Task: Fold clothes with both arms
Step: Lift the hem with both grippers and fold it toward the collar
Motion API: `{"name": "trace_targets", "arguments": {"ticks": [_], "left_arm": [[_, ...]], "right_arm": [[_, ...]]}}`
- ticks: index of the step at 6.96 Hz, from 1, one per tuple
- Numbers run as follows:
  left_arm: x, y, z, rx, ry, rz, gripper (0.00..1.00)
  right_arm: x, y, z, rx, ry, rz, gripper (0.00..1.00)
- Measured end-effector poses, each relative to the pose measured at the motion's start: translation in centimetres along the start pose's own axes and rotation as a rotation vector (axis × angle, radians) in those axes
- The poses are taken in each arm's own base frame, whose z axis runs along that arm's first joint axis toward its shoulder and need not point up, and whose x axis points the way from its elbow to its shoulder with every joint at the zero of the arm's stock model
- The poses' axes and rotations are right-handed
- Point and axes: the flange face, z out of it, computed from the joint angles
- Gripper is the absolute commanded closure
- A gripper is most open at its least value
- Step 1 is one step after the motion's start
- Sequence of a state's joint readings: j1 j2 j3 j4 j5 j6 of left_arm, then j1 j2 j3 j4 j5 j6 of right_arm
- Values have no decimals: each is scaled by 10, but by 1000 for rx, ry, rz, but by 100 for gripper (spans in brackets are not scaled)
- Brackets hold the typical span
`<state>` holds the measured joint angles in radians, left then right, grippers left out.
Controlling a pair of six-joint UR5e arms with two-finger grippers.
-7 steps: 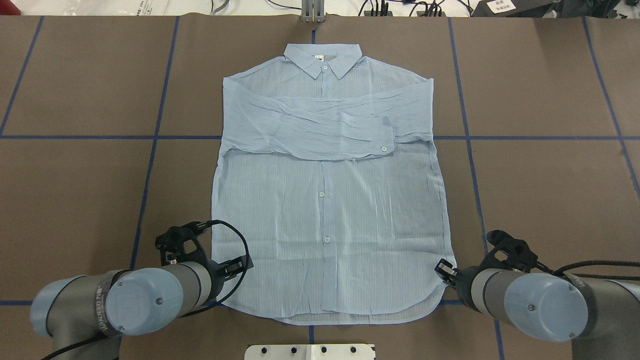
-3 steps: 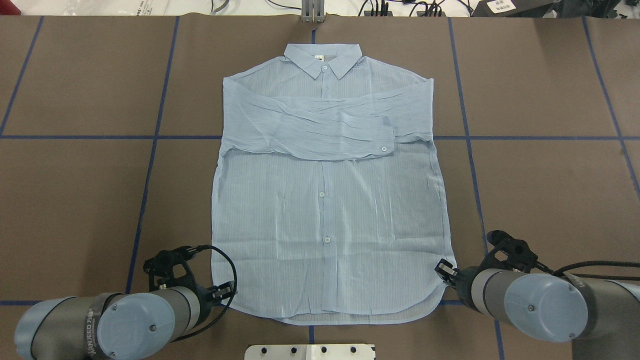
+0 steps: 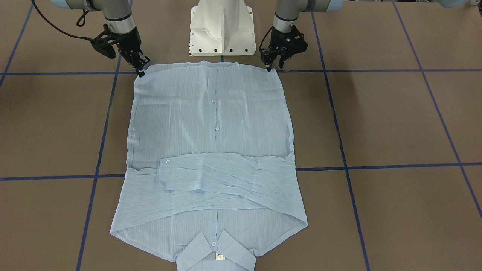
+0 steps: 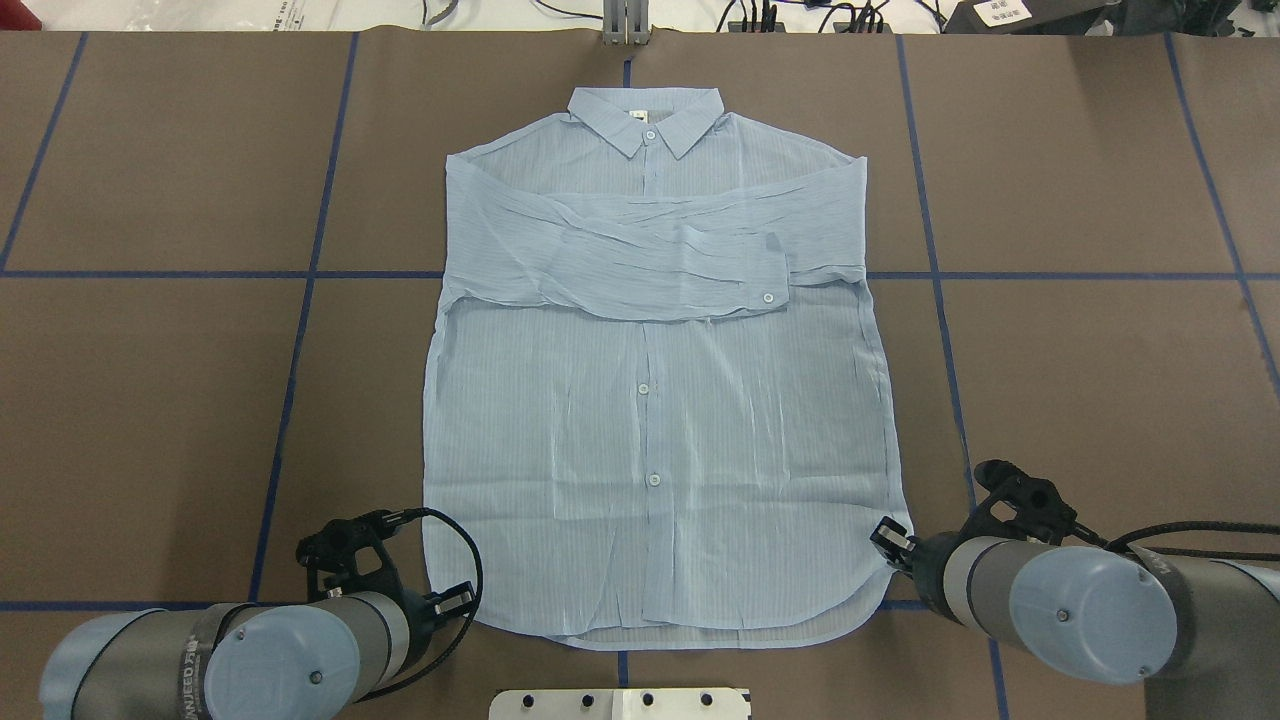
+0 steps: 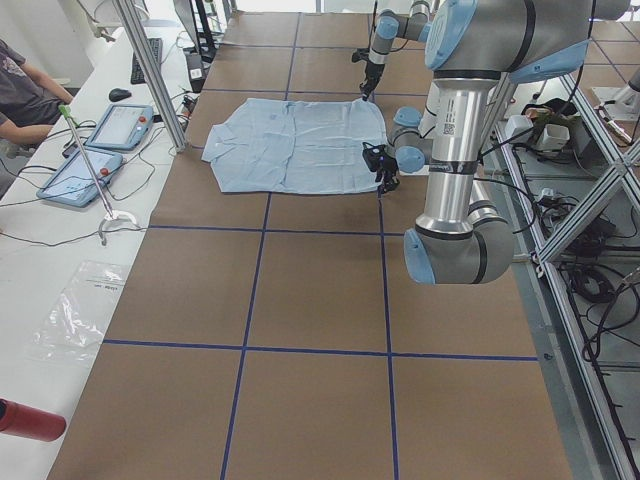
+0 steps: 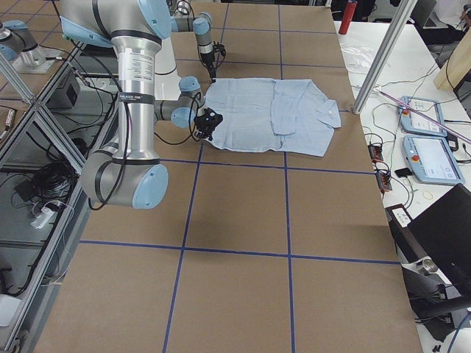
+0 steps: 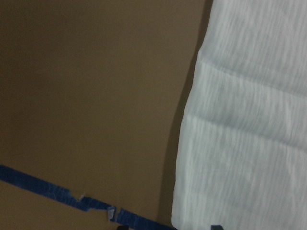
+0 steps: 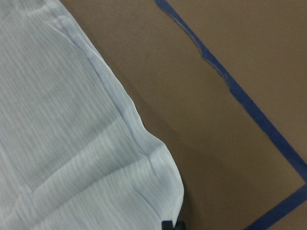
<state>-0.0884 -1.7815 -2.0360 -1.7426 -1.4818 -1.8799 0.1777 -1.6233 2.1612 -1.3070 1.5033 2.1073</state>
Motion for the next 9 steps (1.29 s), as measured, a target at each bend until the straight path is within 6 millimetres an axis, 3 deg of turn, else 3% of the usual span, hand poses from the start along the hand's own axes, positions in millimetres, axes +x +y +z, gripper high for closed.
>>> {"name": "trace_targets", "arguments": {"ticks": [1, 4, 7, 9], "left_arm": [[0, 0, 2, 0, -2, 1, 100], [2, -2, 0, 2, 5, 5, 100], [6, -9, -35, -9, 63, -21, 100], [-4, -10, -81, -46, 118, -81, 100]], "right_arm": [[0, 0, 0, 0, 1, 0, 100], [1, -1, 0, 2, 1, 0, 100], [1, 0, -10, -10, -10, -2, 100], [12, 11, -44, -61, -26, -27, 100]]}}
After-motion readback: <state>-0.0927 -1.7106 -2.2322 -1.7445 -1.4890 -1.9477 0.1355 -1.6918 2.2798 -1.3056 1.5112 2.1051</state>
